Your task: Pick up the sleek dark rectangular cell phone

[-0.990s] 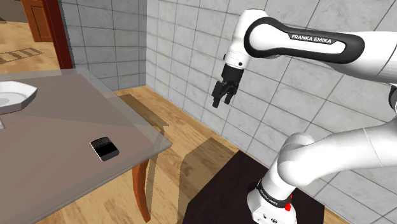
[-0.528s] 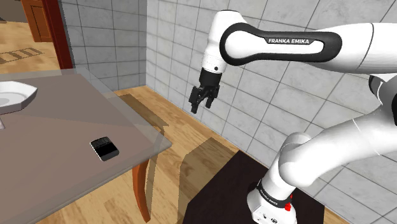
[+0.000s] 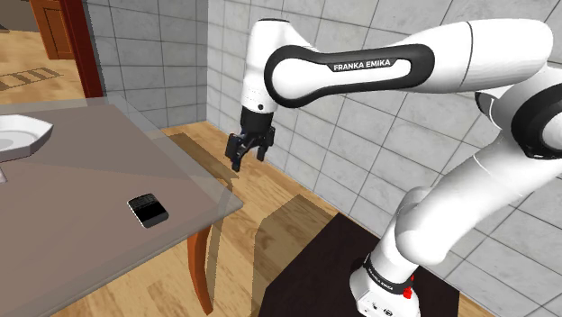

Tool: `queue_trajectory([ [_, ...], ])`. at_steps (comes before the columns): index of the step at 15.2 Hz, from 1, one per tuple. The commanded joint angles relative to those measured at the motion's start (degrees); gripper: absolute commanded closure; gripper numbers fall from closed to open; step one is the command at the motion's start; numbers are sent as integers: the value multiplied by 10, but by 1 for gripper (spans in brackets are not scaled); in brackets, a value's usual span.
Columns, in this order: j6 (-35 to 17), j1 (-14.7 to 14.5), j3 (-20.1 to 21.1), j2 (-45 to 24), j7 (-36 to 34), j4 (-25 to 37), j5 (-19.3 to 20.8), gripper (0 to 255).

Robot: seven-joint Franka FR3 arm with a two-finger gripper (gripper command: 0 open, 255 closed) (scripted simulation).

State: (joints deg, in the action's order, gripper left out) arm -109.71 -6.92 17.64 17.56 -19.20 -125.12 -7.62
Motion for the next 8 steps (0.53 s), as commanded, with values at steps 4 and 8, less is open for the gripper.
queue_trajectory([
  [4, -25, -10, 47, -108, -64, 79, 44, 0],
  [8, -29, -27, 74, -198, -119, 154, 95, 0],
])
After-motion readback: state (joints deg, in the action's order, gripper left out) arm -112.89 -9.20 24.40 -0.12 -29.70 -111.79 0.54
